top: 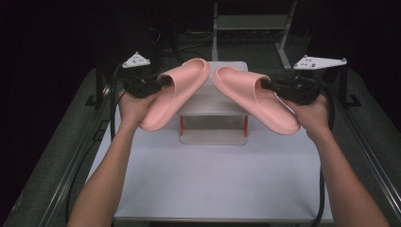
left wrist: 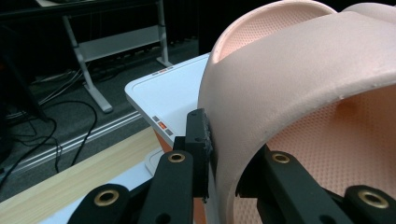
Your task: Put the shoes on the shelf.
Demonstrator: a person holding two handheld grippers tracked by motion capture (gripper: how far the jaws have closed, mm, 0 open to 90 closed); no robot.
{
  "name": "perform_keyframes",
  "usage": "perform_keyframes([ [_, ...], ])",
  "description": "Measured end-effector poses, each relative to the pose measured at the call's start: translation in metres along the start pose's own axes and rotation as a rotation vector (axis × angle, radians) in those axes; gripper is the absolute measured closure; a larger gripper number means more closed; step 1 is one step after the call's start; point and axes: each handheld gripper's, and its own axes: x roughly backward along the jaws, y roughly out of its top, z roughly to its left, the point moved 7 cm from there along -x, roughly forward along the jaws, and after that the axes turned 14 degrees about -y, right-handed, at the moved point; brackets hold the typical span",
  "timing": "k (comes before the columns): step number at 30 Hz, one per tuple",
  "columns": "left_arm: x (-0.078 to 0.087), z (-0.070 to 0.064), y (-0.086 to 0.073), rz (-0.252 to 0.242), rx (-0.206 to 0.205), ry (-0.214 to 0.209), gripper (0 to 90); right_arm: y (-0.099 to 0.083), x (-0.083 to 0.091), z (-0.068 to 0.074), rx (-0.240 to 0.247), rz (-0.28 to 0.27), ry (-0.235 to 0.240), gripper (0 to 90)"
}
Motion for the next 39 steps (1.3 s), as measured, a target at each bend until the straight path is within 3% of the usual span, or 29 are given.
perform_keyframes([
  [12, -0.007, 0.013, 0.002, 0.014, 0.027, 0.014, 78.8, 0.002, -0.012, -0.006, -0.009, 0.018, -0.018, 81.5],
  [39, -0.023, 0.021, 0.005, 0.043, 0.049, 0.034, 78.8, 0.004, -0.024, -0.018, -0.036, 0.029, -0.071, 81.4],
])
